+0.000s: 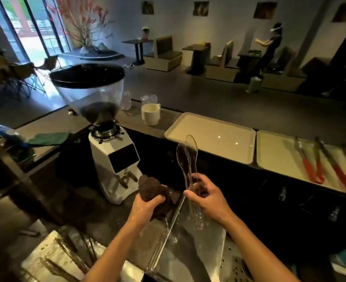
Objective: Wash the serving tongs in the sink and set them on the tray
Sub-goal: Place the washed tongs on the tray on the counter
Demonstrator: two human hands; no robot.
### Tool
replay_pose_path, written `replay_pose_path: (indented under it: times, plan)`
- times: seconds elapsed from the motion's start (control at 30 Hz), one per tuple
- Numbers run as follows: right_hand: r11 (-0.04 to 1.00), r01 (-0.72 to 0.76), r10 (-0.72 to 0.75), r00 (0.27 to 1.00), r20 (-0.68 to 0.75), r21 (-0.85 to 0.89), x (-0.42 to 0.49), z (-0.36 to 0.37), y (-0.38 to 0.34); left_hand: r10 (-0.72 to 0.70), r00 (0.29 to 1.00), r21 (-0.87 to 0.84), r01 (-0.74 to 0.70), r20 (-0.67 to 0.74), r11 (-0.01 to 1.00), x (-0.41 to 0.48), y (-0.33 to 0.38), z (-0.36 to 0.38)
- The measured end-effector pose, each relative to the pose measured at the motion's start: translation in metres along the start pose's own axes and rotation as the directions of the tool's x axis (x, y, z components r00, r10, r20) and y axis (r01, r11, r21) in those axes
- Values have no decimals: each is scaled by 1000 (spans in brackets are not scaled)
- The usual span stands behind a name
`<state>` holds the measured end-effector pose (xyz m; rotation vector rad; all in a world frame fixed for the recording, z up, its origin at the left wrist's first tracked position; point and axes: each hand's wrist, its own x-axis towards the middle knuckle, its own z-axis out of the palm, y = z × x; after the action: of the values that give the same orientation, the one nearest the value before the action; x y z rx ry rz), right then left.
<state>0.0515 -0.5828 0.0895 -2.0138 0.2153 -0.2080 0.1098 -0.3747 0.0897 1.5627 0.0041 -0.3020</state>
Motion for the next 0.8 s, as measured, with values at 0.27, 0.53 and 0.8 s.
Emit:
replay_pose_path:
  times: [0.27, 0.53, 0.8]
  plan:
    - [991, -133, 127, 973, -195, -15, -1, -94, 34, -17, 985, -20, 21, 172, 1000, 27, 1, 105]
    - [953, -281, 211, 882, -421, -112, 24, -196, 41, -46, 922, -58, 74, 386, 996, 43, 17, 185]
    - [819, -472, 281, 825, -491, -325, 76, -283, 48, -26, 876, -66, 66, 482, 996, 43, 33, 249]
